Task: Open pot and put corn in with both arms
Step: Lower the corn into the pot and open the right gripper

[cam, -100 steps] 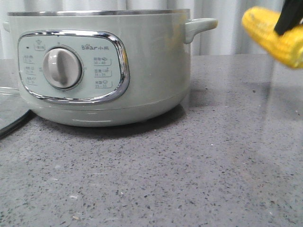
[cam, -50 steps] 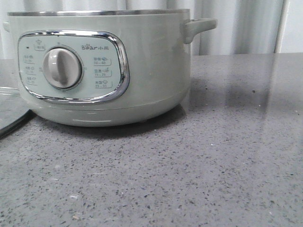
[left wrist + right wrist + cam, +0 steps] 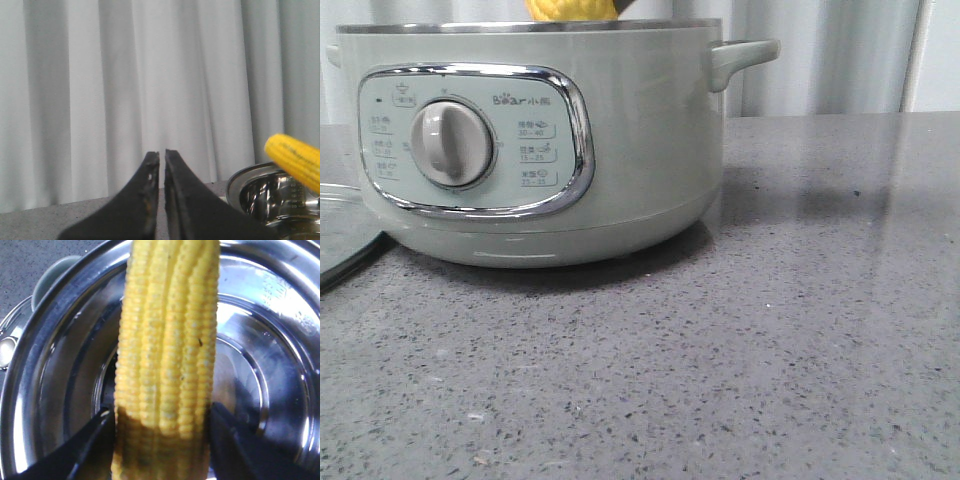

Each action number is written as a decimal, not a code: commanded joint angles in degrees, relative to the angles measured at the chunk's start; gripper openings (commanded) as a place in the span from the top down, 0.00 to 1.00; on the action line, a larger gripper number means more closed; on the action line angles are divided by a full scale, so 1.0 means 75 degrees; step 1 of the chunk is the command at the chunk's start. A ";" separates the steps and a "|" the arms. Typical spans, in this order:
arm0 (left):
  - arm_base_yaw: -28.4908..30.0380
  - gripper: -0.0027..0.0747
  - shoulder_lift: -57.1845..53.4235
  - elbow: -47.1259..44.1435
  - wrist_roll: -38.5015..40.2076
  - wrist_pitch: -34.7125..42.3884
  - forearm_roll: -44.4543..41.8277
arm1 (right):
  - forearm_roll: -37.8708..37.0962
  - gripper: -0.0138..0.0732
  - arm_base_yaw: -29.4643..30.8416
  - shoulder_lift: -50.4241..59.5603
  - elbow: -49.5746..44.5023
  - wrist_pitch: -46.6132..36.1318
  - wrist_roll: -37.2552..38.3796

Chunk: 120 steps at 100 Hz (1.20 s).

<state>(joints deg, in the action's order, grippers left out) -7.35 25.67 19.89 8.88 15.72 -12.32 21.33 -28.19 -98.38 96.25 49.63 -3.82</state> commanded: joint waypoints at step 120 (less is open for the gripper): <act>-0.0046 0.99 0.0023 0.0271 0.0071 -0.0174 0.0386 | -0.1958 0.93 -0.0012 0.3048 -0.0852 0.0659 -0.0096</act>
<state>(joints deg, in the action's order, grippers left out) -7.35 25.67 19.92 8.88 10.60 -10.23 7.94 -28.19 -80.74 91.40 58.96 -3.82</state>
